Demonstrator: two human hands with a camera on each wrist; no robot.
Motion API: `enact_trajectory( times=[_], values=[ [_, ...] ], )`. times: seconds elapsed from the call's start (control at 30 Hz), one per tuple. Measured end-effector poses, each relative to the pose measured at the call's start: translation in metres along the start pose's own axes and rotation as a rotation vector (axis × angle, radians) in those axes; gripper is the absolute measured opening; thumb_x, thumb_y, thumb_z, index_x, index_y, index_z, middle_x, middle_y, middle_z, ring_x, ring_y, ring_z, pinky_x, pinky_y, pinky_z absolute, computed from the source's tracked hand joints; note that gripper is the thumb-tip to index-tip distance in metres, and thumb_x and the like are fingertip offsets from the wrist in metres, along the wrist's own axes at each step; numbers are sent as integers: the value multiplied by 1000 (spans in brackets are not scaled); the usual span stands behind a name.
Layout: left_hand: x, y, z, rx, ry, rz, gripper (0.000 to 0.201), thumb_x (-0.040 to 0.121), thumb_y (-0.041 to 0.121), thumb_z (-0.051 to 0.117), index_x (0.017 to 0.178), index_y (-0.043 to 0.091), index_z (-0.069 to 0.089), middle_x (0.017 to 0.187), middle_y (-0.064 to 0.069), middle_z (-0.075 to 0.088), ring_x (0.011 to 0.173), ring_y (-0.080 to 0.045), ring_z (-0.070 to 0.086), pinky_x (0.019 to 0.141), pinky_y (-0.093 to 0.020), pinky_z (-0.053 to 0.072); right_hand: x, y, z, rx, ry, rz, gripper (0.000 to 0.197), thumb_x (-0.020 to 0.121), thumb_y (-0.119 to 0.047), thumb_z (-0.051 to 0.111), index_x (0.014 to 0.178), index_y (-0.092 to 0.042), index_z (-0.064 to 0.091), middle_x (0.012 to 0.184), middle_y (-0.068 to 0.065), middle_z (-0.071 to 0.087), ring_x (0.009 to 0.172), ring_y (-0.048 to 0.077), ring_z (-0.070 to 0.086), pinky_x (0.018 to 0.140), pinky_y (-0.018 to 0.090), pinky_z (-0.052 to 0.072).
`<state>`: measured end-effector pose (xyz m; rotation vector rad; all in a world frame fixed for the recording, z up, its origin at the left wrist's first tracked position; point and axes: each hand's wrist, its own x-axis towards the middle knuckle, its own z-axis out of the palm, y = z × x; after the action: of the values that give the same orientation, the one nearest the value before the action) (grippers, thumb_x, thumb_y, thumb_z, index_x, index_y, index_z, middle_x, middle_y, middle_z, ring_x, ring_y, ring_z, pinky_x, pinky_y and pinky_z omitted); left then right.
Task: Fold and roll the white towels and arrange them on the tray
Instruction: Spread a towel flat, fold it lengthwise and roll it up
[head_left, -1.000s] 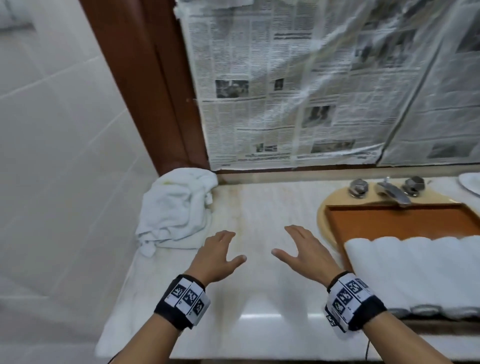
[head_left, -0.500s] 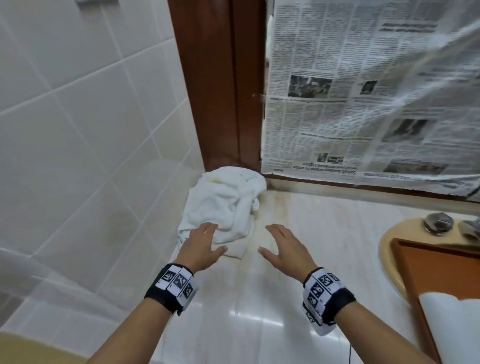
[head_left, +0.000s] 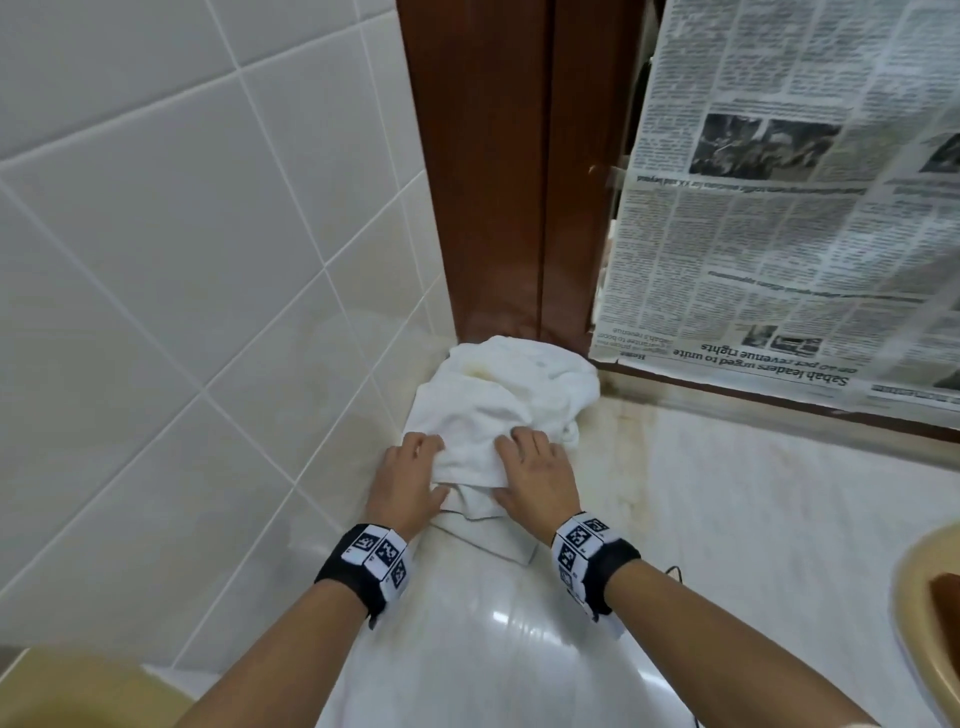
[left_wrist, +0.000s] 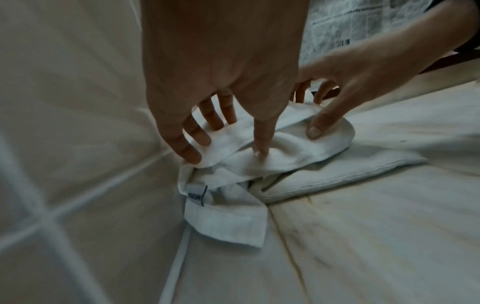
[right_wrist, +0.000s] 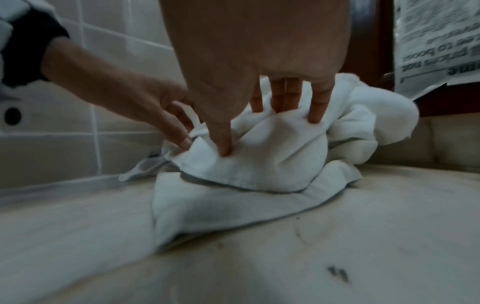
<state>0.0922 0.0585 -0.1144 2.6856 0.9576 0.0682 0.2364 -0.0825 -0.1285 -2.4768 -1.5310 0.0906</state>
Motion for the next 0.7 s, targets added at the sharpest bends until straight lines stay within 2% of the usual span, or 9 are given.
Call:
enact_trajectory(
  times=[0.07,0.13,0.2,0.3,0.37,0.43,0.53,0.6,0.7],
  values=[
    [2,-1,2,-12,38,-6,43,87,21,68,127,20,53,128,-1,49,102,-29,52,85,-38,46,4,-2,2,-6,65,13,55,57,-36,82,102,-17,57,105,6,56,90,29,53,68,39,45],
    [1,-2,3,-63,66,2,34,87,14,64,120,17,58,120,-3,53,97,-30,56,79,-39,48,4,-2,-1,74,122,10,38,67,-32,76,98,-16,60,101,5,55,87,30,54,67,38,44],
    [-4,-3,1,-115,114,46,23,87,10,63,109,15,64,106,-5,59,90,-31,59,71,-38,49,1,0,-7,243,164,12,28,79,-30,67,103,-15,61,104,6,53,89,29,55,68,38,47],
    [-20,1,-10,-146,226,122,12,85,10,63,96,14,65,90,-4,59,79,-30,58,65,-41,51,-12,0,-27,498,188,-19,27,87,-34,60,110,-19,63,107,0,48,87,18,55,67,35,50],
    [-39,7,-21,-194,324,168,10,84,15,58,93,13,63,85,-3,57,74,-27,56,62,-40,51,-26,-3,-45,610,241,-64,21,89,-27,64,108,-20,66,106,-3,48,86,8,53,70,24,48],
    [-60,16,-35,-279,384,196,12,85,17,56,93,14,63,85,0,56,73,-22,56,63,-37,50,-44,-10,-65,683,287,-80,18,88,-17,67,106,-19,69,104,-3,51,88,7,55,70,19,47],
    [-91,28,-53,-407,390,243,14,84,8,66,96,16,65,89,4,59,78,-15,58,70,-34,51,-72,-22,-100,756,368,-64,16,87,-7,66,99,-17,70,98,-1,56,84,11,58,68,16,47],
    [-109,37,-65,-472,397,280,18,82,7,69,95,18,64,89,7,61,80,-9,59,73,-31,52,-93,-32,-123,762,431,-57,17,87,-3,66,98,-16,71,94,1,61,80,11,59,68,13,45],
    [-140,56,-82,-557,372,337,18,82,9,70,93,22,64,87,13,63,82,-8,61,70,-26,51,-129,-47,-157,745,526,-52,12,89,-3,66,95,-11,73,90,-3,69,75,10,61,68,15,45]
  ],
)
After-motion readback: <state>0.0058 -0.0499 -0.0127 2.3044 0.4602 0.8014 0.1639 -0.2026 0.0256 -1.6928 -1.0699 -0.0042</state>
